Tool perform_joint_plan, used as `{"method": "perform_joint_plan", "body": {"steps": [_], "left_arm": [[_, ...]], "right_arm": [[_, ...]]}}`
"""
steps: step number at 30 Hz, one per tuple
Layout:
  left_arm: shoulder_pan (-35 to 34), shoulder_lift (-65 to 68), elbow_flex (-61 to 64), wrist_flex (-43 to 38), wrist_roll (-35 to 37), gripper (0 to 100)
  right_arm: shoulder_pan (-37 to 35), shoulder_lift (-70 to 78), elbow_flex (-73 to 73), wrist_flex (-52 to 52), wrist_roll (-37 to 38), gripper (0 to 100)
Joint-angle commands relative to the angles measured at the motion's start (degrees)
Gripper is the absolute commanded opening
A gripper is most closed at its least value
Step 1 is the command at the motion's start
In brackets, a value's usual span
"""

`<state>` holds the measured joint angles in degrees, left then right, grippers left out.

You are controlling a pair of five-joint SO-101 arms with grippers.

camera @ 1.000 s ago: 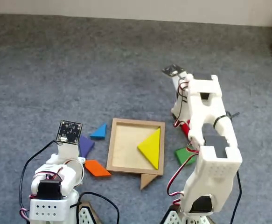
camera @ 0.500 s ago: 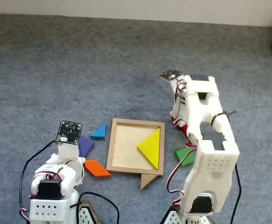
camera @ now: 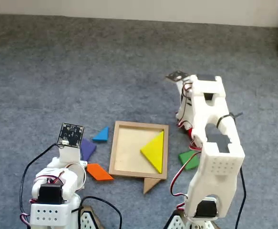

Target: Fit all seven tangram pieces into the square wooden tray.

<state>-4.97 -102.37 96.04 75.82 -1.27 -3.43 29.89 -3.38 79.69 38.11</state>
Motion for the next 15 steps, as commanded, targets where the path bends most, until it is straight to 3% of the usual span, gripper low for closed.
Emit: {"method": "perform_joint_plan", "body": {"steps": [1, 15], "left_arm": [[0.9, -1.4, 1.2, 0.2, 0.3, 0], [0.9, -1.4, 1.2, 0.2, 0.3, 0]], "right_arm": [[-1.1, 0.2, -0.1, 2.1, 0.4, 18.3], [-9.5, -25.0, 8.4, 7.0, 0.4, 17.6]]}}
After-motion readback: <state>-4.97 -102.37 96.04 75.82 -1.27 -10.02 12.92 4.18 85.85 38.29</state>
